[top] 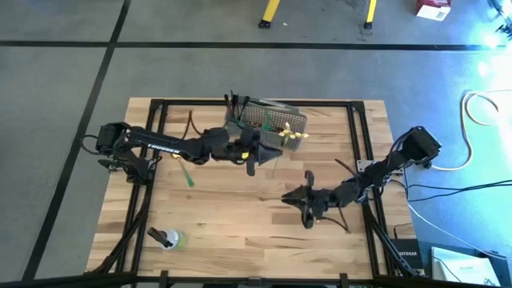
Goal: Sort silverware
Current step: Put the green spoon into the gray organizer
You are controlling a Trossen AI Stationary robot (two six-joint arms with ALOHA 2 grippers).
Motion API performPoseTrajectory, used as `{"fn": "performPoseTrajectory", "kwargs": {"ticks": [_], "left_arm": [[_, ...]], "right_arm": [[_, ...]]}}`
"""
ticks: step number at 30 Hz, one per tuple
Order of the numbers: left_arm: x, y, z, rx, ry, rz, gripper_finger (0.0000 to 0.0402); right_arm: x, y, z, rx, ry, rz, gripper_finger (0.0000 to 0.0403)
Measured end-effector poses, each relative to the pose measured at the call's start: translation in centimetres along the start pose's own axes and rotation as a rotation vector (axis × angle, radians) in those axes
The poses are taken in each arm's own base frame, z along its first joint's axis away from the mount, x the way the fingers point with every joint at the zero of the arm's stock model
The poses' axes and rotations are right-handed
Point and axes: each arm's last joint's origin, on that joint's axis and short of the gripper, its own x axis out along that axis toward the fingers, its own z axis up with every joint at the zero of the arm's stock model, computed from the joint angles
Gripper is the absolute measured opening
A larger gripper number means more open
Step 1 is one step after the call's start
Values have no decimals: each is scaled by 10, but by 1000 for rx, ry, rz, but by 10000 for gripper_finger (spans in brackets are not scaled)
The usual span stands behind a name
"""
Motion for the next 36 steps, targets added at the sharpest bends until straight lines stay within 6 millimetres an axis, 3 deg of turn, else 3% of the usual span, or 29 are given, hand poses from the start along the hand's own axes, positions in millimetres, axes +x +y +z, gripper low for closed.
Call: {"fn": "performPoseTrajectory", "kwargs": {"ticks": [7, 11, 16, 21, 31, 36], "left_arm": [[-2, -18, 11, 30, -221, -31, 0], [-3, -23, 12, 27, -281, -7, 0], [-5, -31, 15, 17, -356, -36, 0], [-7, -37, 14, 30, -377, -53, 0], [-6, -37, 13, 38, -399, -48, 0], [-7, -38, 13, 42, -402, -49, 0]], "right_arm": [[21, -15, 26, -333, 197, -245, 168], [29, -30, 43, -449, 175, -334, 226], [31, -42, 56, -510, 143, -426, 271], [29, -52, 62, -486, 79, -498, 284], [45, -81, 61, -420, 42, -581, 284], [49, -84, 62, -414, 52, -582, 251]]}}
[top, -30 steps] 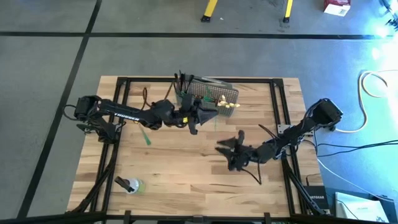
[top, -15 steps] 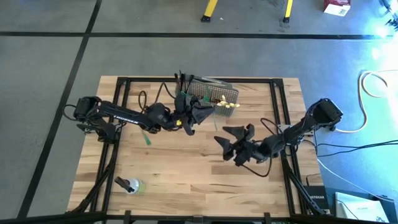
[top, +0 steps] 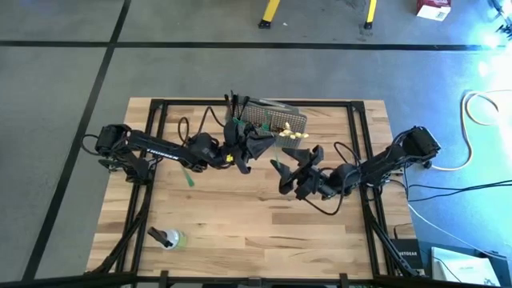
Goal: Sort silverware
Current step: Put the green spoon into the gray organizer
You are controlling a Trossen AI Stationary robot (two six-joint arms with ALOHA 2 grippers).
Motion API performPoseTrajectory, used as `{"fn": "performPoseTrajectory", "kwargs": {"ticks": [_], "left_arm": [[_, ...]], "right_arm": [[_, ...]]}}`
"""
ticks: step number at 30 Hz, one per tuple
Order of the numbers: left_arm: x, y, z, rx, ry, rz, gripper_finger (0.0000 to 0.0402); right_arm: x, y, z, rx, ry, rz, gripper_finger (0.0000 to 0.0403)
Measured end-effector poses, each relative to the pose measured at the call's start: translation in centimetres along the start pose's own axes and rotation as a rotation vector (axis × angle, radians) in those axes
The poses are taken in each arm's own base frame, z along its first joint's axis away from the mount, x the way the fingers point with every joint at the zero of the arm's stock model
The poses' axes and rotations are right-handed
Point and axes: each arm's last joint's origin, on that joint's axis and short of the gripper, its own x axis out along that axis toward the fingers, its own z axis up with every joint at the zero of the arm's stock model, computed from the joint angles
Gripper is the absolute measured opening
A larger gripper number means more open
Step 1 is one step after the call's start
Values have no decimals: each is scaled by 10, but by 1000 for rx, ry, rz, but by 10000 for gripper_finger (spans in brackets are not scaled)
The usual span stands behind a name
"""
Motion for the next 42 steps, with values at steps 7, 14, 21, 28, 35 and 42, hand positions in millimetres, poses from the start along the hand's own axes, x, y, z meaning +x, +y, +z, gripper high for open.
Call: {"fn": "performPoseTrajectory", "kwargs": {"ticks": [7, 14, 21, 28, 35, 42], "left_arm": [[0, 0, 0, 7, 2, 1, 0], [0, -2, -1, 34, 0, -1, 0], [-1, -3, 0, 32, -4, -1, 0], [-1, -4, -1, -4, 4, -3, 4], [-2, -1, -10, 26, 76, -23, 56], [-3, -4, -8, 17, 74, -75, 146]], "right_arm": [[1, -1, 2, 31, -2, -4, 156], [1, -2, 2, 66, -6, -14, 71], [1, -7, 2, 97, 23, -52, 9], [1, -9, 3, 111, 19, -66, 2], [1, -2, 2, 90, 13, -27, 1], [0, -16, 4, 74, 1, -137, 1]]}}
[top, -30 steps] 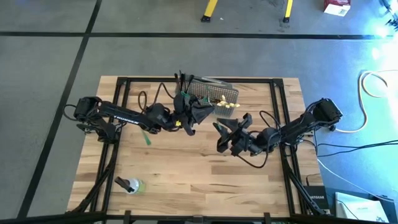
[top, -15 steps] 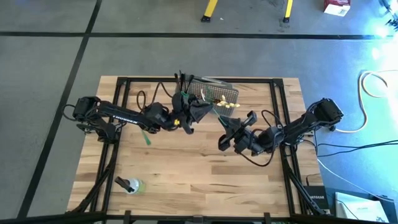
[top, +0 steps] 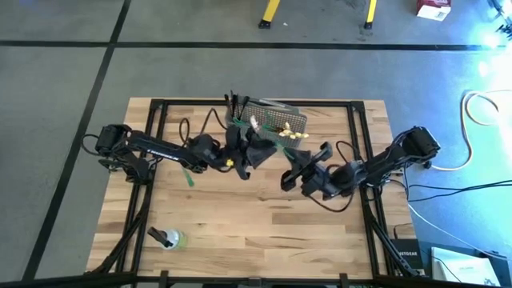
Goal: Sort silverware
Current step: Put the green spoon into the gray organizer
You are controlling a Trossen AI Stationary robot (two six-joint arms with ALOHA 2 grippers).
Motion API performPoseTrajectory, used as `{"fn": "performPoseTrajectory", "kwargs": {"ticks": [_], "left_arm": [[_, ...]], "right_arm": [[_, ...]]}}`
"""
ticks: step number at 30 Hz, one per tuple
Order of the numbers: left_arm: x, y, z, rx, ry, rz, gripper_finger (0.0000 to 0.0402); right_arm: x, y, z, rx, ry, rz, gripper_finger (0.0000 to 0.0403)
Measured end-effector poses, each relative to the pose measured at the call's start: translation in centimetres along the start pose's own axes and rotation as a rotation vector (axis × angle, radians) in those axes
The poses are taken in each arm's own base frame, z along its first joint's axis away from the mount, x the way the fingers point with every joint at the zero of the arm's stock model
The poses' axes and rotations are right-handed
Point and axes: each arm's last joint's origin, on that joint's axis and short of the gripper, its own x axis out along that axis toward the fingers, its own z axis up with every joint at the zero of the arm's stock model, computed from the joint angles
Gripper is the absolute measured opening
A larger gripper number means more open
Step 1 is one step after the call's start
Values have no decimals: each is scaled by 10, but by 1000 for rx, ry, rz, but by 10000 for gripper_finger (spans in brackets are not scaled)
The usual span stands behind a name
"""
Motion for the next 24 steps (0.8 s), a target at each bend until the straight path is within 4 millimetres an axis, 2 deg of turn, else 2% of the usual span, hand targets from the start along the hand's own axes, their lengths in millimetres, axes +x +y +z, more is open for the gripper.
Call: {"fn": "performPoseTrajectory", "kwargs": {"ticks": [4, 8, 12, 15, 18, 21, 24], "left_arm": [[0, -2, 1, -4, 13, -55, 198], [0, -3, -2, 2, 68, -113, 246], [-4, 0, -12, 69, 190, -176, 277], [-14, 7, -22, 120, 234, -142, 281], [-34, 20, -35, 152, 255, -60, 282], [-67, 31, -57, 136, 273, -29, 282], [-100, 33, -59, 117, 191, -11, 282]], "right_arm": [[3, -9, 4, -44, -14, -30, 1], [16, -25, 19, -90, -9, -93, 1], [48, -36, 38, -250, 117, -58, 1], [80, -40, 48, -386, 243, 74, 0], [115, -55, 43, -450, 434, 216, 0], [142, -93, 32, -359, 602, 304, 0], [164, -133, 24, -190, 730, 362, 0]]}}
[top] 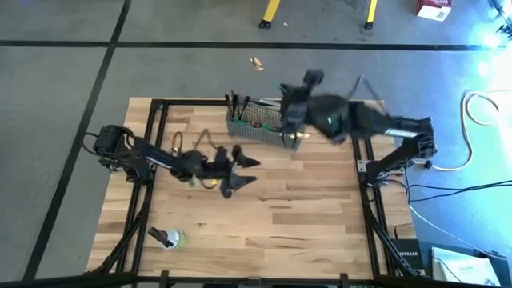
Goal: Sort silverware
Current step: Put the green spoon into the gray organizer
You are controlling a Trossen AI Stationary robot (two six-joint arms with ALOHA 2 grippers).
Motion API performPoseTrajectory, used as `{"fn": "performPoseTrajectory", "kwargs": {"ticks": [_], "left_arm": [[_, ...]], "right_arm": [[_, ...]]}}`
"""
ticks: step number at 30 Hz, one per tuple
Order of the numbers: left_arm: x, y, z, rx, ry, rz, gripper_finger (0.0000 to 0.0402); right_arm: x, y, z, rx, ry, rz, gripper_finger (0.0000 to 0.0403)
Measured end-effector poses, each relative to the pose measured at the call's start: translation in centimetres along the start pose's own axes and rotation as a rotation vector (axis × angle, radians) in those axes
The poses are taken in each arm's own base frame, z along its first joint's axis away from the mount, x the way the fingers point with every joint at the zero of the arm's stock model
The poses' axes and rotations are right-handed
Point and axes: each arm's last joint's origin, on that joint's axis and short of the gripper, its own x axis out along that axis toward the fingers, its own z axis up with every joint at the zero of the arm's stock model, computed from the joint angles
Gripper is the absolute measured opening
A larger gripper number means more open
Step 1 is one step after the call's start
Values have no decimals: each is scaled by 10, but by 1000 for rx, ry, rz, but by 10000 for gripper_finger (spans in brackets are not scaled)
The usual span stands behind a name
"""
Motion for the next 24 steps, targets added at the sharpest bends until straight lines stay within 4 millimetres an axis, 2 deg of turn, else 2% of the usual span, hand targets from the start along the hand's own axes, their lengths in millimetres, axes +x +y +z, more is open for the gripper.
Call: {"fn": "performPoseTrajectory", "kwargs": {"ticks": [2, 4, 7, 10, 13, 15, 24], "left_arm": [[-21, 5, -13, -3, 21, 79, 282], [-39, 9, -27, 14, 79, 149, 282], [-53, 4, -31, 25, 62, 168, 282], [-61, 2, -40, 63, 123, 185, 282], [-66, -1, -45, 103, 153, 204, 282], [-69, -1, -52, 146, 214, 239, 282], [-80, -8, -72, 243, 368, 365, 282]], "right_arm": [[11, -18, -6, 43, 63, 108, 0], [25, -28, -10, 62, 135, 193, 0], [50, -35, -17, 97, 213, 338, 0], [75, -23, -36, 88, 319, 457, 0], [99, -4, -60, 110, 478, 650, 0], [110, 5, -69, 134, 559, 701, 0], [113, 20, -67, 169, 557, 808, 0]]}}
